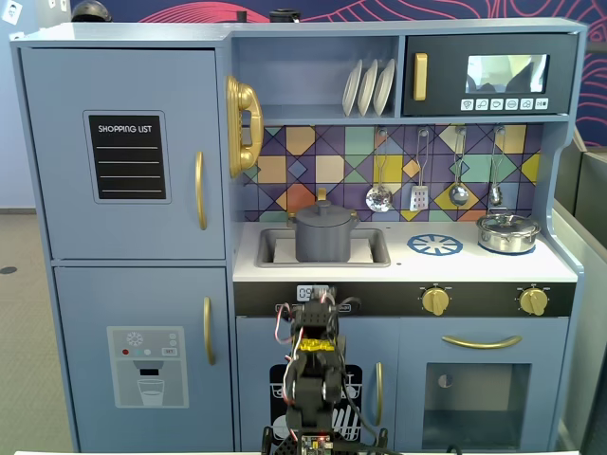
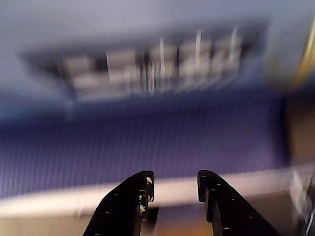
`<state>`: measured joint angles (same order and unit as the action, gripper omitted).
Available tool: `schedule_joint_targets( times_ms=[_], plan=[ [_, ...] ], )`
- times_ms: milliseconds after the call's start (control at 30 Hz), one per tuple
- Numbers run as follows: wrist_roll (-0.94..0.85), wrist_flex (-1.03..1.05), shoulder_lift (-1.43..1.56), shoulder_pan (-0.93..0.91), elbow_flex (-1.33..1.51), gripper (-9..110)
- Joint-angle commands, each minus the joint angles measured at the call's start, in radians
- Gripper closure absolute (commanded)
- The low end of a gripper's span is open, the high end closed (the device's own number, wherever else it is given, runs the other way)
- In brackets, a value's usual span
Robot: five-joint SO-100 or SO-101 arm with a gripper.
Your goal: Pick up the lid from the counter and put it on the gray recipient
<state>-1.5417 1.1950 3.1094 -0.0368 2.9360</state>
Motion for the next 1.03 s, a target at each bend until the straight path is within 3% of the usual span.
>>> schedule_joint_targets(
  times_ms=[0, 167, 1000],
  plan=[
    [0.051, 0.144, 0.067, 0.008, 0.058, 101],
    [0.086, 0.325, 0.069, 0.028, 0.066, 100],
    [0.031, 0.334, 0.069, -0.014, 0.066, 97]
  ],
)
